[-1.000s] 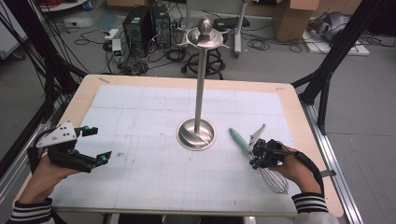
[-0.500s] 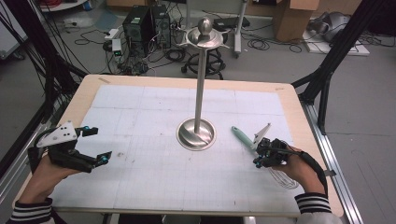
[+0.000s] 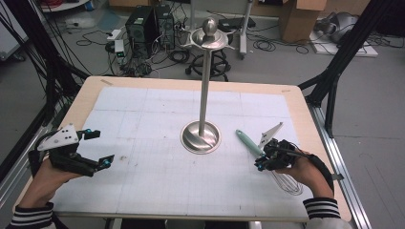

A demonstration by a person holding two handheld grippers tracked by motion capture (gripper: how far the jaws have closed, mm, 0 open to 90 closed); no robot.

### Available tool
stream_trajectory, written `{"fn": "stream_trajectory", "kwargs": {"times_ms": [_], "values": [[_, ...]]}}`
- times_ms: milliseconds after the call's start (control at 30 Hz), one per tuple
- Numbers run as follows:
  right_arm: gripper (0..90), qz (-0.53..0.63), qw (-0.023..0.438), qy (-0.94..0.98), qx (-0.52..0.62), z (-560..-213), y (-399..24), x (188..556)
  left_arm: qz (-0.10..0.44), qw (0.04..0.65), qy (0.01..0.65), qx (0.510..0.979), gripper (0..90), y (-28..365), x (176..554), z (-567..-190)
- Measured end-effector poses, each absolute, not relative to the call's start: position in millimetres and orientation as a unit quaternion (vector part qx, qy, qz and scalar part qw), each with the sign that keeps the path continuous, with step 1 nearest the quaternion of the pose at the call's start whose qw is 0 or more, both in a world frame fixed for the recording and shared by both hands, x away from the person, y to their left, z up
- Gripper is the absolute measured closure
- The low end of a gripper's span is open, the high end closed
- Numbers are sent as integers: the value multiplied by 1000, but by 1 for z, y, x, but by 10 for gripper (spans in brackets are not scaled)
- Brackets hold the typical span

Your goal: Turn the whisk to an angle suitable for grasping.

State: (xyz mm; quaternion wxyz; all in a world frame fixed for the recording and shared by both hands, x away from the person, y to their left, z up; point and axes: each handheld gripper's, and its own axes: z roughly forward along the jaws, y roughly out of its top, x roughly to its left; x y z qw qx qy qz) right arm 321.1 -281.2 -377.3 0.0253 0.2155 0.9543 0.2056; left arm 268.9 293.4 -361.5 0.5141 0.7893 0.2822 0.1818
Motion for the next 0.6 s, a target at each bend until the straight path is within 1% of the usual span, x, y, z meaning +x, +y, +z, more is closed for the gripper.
{"fn": "stream_trajectory", "kwargs": {"times_ms": [67,100,133,167,200,233,267,333,433,500,600], "values": [[540,224,37,949,220,-373,-281,320,182,514,283,789,17,294,269,-361],[540,224,37,949,220,-373,-281,320,182,516,284,788,17,294,269,-362],[395,229,43,946,226,-371,-281,319,181,516,283,788,17,294,270,-362],[282,233,53,941,239,-370,-280,319,181,516,284,787,17,294,270,-362],[214,238,61,938,243,-368,-280,319,180,516,283,788,17,294,271,-362],[81,258,70,934,236,-363,-280,318,180,516,282,788,17,294,271,-362],[81,258,70,934,236,-363,-280,318,179,517,281,788,17,294,271,-362],[7,286,87,921,249,-354,-280,317,178,516,281,789,17,294,271,-362],[7,320,86,907,258,-348,-280,317,179,517,282,788,17,295,271,-362],[6,332,77,904,258,-345,-280,316,178,519,283,787,17,295,271,-362],[7,336,79,903,257,-343,-279,316,178,518,282,788,17,295,271,-362]]}}
